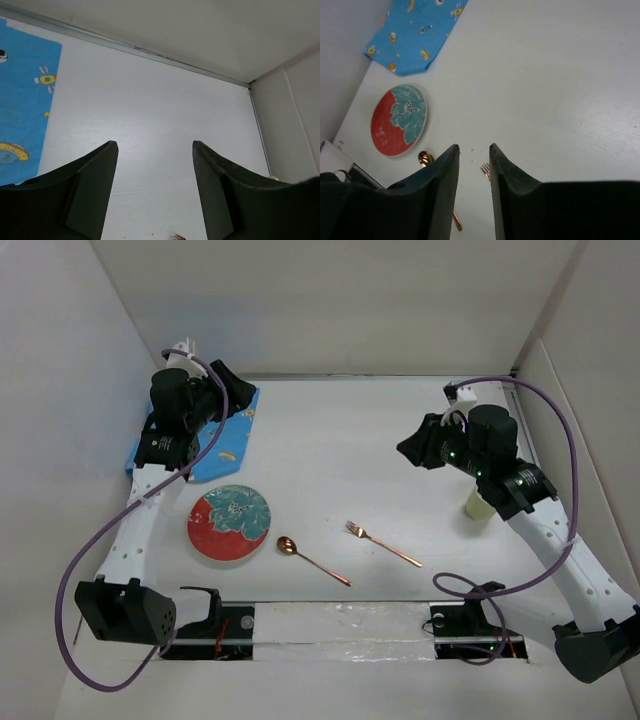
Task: Set the dinner table for one person
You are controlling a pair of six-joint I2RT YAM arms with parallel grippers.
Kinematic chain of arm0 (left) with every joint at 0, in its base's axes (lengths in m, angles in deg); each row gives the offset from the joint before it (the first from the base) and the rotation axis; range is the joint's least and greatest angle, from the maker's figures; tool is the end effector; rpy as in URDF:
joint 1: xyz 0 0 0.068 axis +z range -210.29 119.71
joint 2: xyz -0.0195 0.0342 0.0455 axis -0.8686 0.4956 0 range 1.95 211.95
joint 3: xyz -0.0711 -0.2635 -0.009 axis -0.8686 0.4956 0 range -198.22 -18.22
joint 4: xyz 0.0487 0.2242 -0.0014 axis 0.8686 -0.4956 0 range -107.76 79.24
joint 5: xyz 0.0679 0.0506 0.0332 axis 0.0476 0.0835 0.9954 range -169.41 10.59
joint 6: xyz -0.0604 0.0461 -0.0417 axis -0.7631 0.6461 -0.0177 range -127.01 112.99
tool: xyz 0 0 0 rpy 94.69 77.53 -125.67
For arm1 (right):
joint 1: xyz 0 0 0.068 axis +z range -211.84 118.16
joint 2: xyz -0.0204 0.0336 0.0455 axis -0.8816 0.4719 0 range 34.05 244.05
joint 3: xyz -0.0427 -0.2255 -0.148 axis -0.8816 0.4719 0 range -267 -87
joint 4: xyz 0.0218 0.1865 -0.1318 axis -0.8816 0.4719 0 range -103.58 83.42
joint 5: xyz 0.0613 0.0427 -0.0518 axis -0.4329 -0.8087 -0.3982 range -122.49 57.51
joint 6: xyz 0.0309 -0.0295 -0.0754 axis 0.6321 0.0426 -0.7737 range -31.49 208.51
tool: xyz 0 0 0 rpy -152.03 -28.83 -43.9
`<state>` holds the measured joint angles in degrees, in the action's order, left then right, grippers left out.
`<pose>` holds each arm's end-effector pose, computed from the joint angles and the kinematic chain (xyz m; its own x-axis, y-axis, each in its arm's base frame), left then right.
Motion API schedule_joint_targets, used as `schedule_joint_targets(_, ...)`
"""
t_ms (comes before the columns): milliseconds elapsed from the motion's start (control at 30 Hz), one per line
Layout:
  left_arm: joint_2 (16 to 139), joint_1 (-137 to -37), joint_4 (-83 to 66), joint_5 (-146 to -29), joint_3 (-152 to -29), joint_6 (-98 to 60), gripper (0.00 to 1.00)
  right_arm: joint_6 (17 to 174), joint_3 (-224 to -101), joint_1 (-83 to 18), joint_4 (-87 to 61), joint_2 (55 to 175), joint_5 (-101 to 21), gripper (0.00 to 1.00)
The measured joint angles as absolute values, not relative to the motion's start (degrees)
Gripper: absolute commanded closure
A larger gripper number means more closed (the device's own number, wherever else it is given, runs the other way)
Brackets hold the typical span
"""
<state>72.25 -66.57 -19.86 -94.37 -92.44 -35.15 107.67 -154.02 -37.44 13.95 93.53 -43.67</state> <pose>0.2804 -0.0508 0.4231 -0.2496 -0.4310 -0.8672 0.2761 0.8266 -0.4903 0.2003 0.1071 0.3772 -0.4816 0.1351 -0.8659 -0.4373 0.8192 0.3710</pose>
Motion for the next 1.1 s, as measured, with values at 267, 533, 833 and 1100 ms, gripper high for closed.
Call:
schedule_joint_targets(267, 78.77, -66.57, -24.12, -83.90, -97.05, -32.92, 1.00, 108.98, -151.58, -38.64, 11.39, 93.22, -47.19, 1.00)
schedule_joint_targets(533, 98.15, -66.68, -31.27, -73.36, -110.82, -27.90, 0.54, 109.29, -150.85, -38.94, 11.24, 93.33, -47.17, 0.95)
schedule_joint_targets(833, 117.39, -67.10, -38.99, -68.71, -116.06, -26.10, 0.46, 109.49, -150.74, -39.67, 10.19, 95.26, -46.53, 0.46)
schedule_joint_targets(1100, 126.13, -68.13, -41.87, -67.92, -118.40, -24.22, 0.48, 109.27, -150.74, -39.71, 9.77, 97.62, -46.49, 0.46)
